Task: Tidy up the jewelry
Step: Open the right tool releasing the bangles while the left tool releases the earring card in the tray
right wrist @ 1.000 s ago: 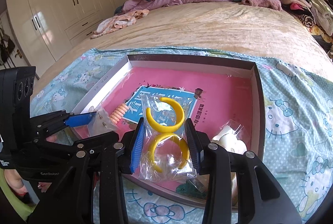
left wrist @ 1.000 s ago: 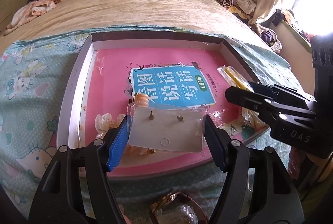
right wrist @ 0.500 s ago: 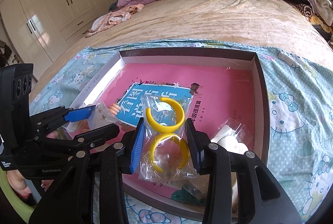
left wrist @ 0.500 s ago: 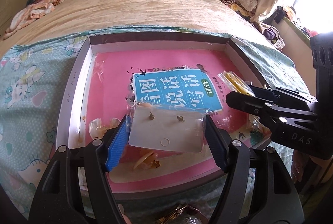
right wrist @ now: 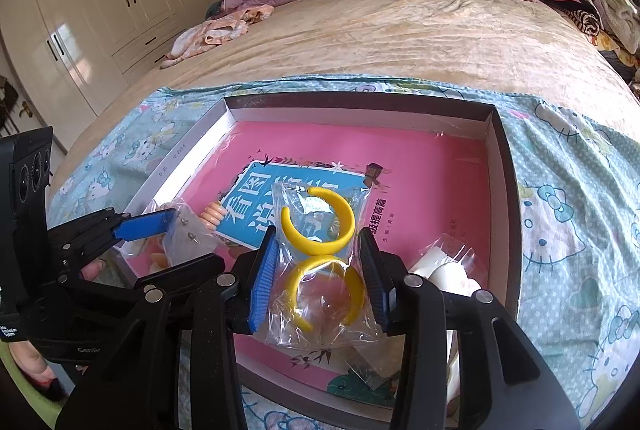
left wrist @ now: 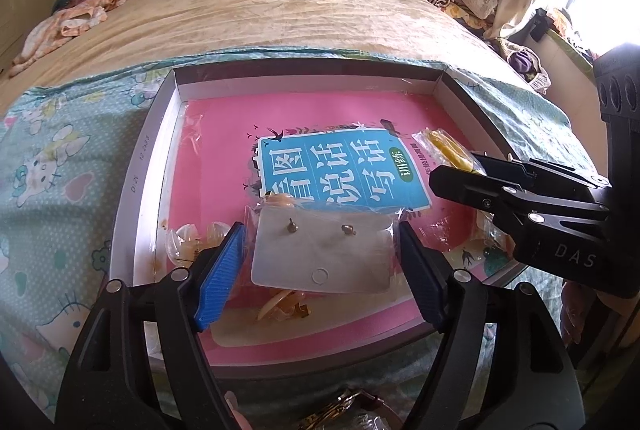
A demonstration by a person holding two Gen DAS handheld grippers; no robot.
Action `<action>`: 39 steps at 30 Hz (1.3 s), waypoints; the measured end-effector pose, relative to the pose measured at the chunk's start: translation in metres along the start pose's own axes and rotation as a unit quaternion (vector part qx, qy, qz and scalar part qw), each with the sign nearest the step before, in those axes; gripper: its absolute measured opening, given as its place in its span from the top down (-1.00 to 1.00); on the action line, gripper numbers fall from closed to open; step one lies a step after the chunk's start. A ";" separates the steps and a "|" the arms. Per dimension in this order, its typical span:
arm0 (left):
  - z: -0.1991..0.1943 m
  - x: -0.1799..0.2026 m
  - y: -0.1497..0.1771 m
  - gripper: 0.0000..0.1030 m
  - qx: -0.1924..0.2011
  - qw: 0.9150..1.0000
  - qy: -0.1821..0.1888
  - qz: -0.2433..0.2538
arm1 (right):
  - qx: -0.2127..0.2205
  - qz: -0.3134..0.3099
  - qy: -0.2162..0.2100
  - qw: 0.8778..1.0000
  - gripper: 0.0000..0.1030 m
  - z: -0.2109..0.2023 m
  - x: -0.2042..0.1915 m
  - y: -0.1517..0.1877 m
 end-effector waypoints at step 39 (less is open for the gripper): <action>-0.052 0.001 -0.016 -0.79 0.043 0.999 -0.012 -0.012 | 0.122 0.026 0.018 0.992 -0.68 -0.121 -0.002 -0.014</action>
Point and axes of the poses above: each gripper's, at about its wrist camera, not at the fingertips, and z roughly the way its jaws point, x to its right, y to its underside, the point moved 2 cm from there along z, roughly the way its jaws point, and after that the axes turned 12 degrees about x, right-handed, at the moved point
